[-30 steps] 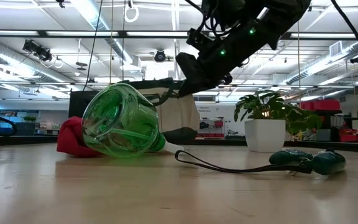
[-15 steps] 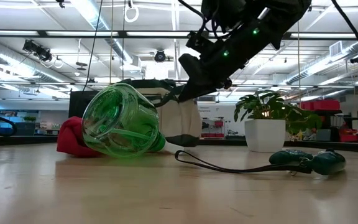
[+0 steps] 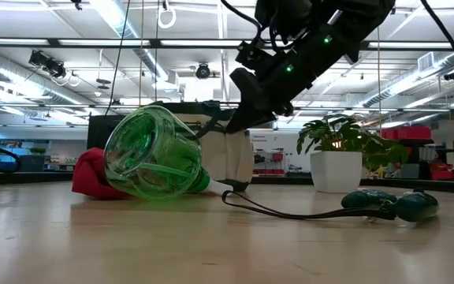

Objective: Pick & Place Garden tools in Gardening bag
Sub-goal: Prepare the green gardening bag

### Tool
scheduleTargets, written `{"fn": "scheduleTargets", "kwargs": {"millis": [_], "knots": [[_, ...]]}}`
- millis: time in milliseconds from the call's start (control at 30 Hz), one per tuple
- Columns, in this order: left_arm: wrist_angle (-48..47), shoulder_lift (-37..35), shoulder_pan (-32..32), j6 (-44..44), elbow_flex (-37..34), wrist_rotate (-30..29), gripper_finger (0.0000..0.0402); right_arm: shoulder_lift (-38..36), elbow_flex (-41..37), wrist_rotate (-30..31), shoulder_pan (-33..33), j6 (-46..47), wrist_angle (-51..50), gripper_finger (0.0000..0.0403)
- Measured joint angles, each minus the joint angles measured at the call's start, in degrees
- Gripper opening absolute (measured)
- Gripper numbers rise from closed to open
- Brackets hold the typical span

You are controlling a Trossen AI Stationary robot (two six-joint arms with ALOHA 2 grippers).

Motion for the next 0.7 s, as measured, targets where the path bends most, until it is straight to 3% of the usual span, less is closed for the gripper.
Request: {"fn": "scheduleTargets", "kwargs": {"millis": [367, 700], "knots": [[0.00, 0.01, -0.02, 0.00, 0.00, 0.00, 0.0055, 0.00, 0.00, 0.09, 0.17, 1.91, -0.71, 0.0032], [0.00, 0.01, 0.00, 0.00, 0.00, -0.01, 0.0055, -0.13, 0.00, 5.13, 2.98, 1.91, -1.73, 0.0049]]}}
